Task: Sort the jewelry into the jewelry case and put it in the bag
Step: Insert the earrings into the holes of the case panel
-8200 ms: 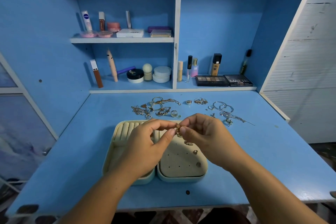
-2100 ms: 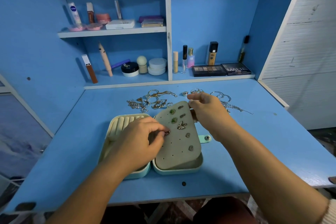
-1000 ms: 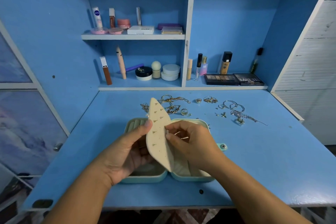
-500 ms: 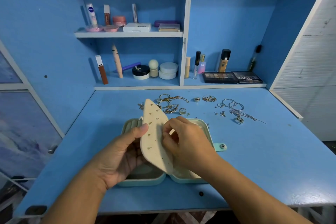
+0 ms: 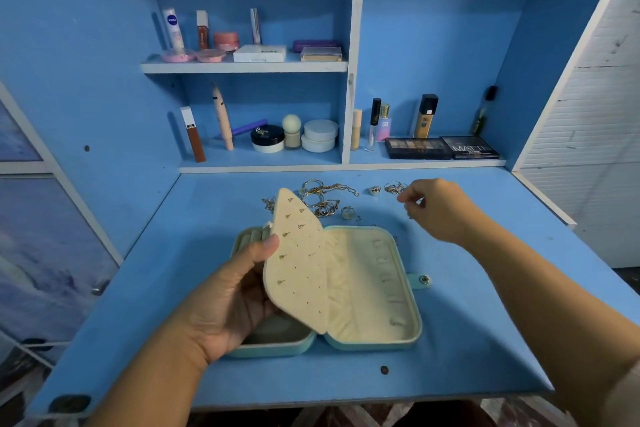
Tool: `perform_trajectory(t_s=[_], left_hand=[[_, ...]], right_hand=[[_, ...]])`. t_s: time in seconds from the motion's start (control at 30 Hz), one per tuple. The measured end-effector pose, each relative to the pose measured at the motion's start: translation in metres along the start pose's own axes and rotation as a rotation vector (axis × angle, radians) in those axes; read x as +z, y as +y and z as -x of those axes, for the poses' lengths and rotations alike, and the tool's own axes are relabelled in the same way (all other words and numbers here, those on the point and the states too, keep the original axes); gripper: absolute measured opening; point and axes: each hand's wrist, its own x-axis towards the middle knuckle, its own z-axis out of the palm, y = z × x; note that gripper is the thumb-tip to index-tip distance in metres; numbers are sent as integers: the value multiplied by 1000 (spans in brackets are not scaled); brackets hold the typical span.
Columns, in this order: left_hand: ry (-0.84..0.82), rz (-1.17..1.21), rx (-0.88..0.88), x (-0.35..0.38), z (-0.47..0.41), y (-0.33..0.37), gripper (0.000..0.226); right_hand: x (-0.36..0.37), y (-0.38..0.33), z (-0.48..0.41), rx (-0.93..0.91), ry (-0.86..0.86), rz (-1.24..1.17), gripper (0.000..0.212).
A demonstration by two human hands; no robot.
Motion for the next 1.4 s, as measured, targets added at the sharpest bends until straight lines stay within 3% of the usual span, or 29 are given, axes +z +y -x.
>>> perform_trajectory(t_s=[0.27,0.4,0.53,0.87,1.0,1.1,1.17,1.2,1.3,1.4], left_hand=[[15,38,5,-3,-1,-1,77],[43,36,16,-3,-1,-1,96],[63,49,11,-4,0,-1,100],[103,39,-7,-2,3,1,103],[109,50,3,-3,3,0,89],[83,-47,37,4,7,-1,47],[79,-180,58,14,9,-2,17],[89,-273,66,19,9,-3,17],[145,-537,107,33,10,-6,50],[211,-708,177,49,11,-10,55]], right_hand=[[-13,17,-36,120,-52,191,29],[-10,17,-45,86,-121,281,18],[-4,12,-51,102,-180,357,20],[8,5,-42,19,-95,431,12],[4,-40,5,-177,35,41,12],[17,-77,60,-219,-20,-280,12],[33,-90,85,-117,-98,-514,15],[42,-93,92,-55,-119,-639,16],[57,-92,101,91,-69,-866,15],[60,-86,104,188,-73,-1053,18]])
